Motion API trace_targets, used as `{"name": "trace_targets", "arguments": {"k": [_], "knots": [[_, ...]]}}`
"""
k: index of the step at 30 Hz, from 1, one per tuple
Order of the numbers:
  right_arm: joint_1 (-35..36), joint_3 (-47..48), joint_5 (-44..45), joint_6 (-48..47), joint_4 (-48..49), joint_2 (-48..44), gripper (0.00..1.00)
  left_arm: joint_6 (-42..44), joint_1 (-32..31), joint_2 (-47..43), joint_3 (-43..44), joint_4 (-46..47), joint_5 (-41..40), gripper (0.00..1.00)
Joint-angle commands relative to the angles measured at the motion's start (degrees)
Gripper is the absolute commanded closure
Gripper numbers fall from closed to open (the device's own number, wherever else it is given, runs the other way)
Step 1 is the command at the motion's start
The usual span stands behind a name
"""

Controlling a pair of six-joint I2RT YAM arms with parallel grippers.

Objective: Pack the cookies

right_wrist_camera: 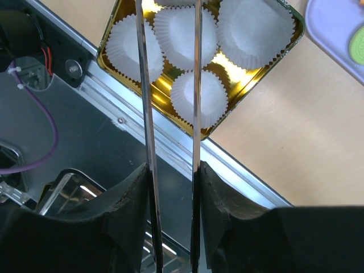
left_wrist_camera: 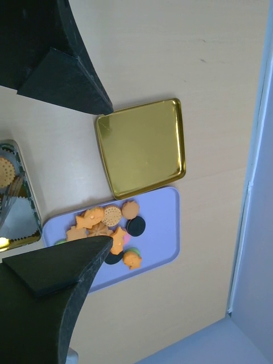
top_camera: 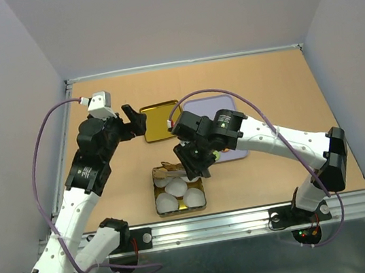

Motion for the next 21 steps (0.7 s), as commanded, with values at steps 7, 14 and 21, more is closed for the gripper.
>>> {"name": "trace_targets", "arguments": {"k": [7, 14, 21], "knots": [[0.93, 0.77, 3.05, 2.93, 2.84, -0.64, 0.55, 1.32, 0.24, -1.49, -1.74, 1.99, 0.88, 0.01], [1.11, 1.3, 3.32, 3.55, 2.31, -1.08, 0.54, 1.06, 0.24, -2.28, -2.27, 2.25, 0.7, 0.01], [1.2, 2.35, 4.46, 3.55, 0.38, -1.34, 0.54, 0.44, 0.24, -3.6, -3.06, 2.34, 0.61, 0.01]]}}
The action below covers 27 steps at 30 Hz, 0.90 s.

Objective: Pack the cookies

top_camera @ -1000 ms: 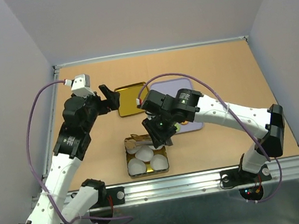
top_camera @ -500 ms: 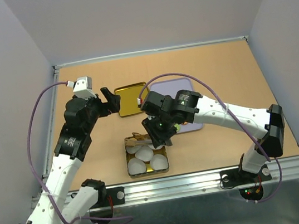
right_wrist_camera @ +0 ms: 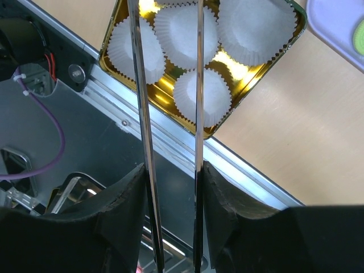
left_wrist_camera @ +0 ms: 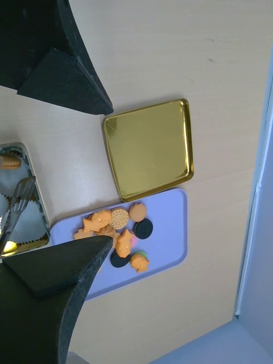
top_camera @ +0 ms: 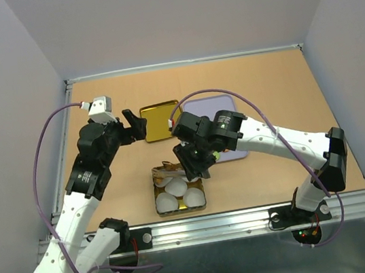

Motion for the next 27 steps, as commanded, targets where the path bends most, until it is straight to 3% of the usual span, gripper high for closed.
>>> {"name": "trace_targets", "arguments": {"k": [1, 16, 24, 27], "knots": [[0.7, 2.61, 2.32, 0.54, -0.12, -1.6, 0.54, -0.04, 0.24, -1.67, -0.65, 2.43, 0.26, 0.01], [0.61, 17.11, 15.66, 3.79, -8.48, -5.47, 0.53, -1.71, 0.24, -1.06, -0.31, 4.27, 0.79, 0.01], [-0.09, 17.56, 26.22, 6.25, -10.94, -1.7, 0.51, -1.09, 0.24, 1.14, 1.54, 4.98, 1.32, 0.01], [-4.55, 17.65, 27.81, 7.21, -11.12, -0.73, 0.52, -0.83, 0.24, 1.66, 2.16, 5.15, 1.06, 0.01]]}}
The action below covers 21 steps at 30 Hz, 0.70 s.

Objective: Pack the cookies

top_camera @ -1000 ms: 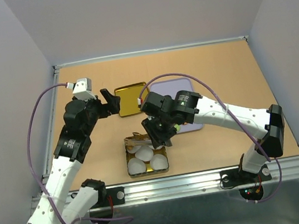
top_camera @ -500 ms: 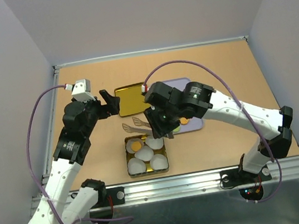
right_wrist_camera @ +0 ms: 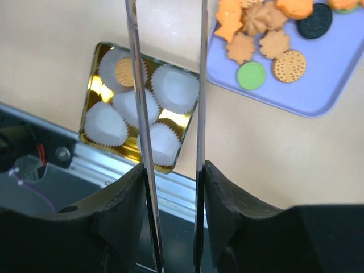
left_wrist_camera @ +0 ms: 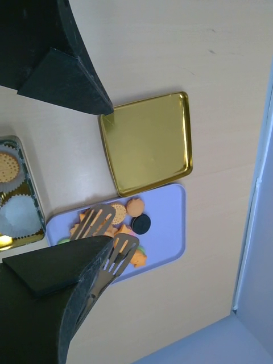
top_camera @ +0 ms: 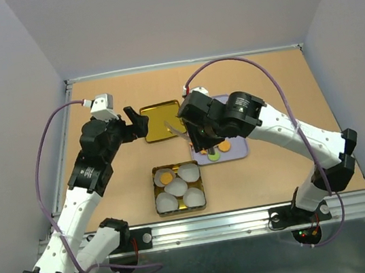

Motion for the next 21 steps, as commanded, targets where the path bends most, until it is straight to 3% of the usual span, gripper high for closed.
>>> {"name": "trace_targets", "arguments": {"k": [1, 8, 21], "knots": [[-5.4, 2.39, 5.74, 2.21, -1.06, 1.04, 0.54, 0.64, 0.24, 0.02, 2.44, 3.19, 0.38, 0.01], [-15.6, 1.25, 3.72, -2.0, -0.98, 3.58, 0.55, 1.42, 0.24, 0.73, 2.97, 3.36, 0.99, 0.01], [-18.07, -0.42, 1.51, -6.14, 0.61, 11.76, 0.58, 4.06, 0.24, 2.93, 4.2, 3.01, -0.85, 0.01]]}}
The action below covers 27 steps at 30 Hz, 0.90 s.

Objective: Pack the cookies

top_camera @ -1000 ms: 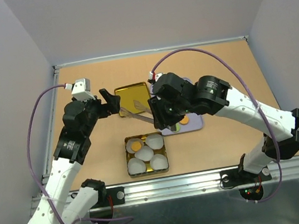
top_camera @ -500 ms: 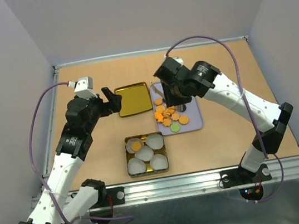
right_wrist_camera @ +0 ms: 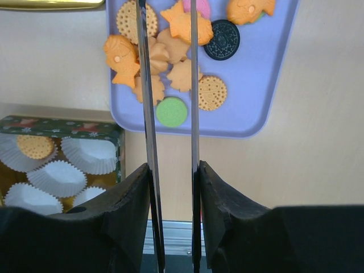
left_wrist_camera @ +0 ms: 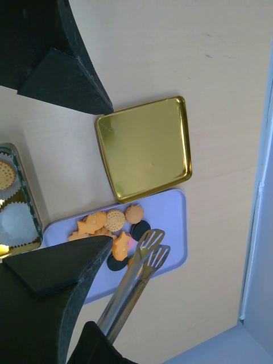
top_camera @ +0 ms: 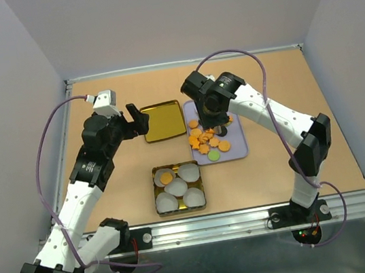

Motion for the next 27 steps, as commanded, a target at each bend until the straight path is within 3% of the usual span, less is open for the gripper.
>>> {"name": "trace_targets", "arguments": {"k": [1, 13, 27], "knots": [[-0.83, -0.23, 0.36, -1.99, 1.04, 0.92, 0.58, 2.03, 0.24, -0.18, 2.67, 2.68, -1.07, 0.01], [-1.0, 0.04, 0.45, -2.6, 1.31, 5.5, 0.58, 3.26, 0.15, -0.18, 0.74, 3.12, -2.22, 0.01], [-0.92, -1.02, 0.44, -1.81, 0.08, 4.8, 0.51, 3.7, -0.64, 0.09, -0.93, 4.44, -3.89, 0.01]]}}
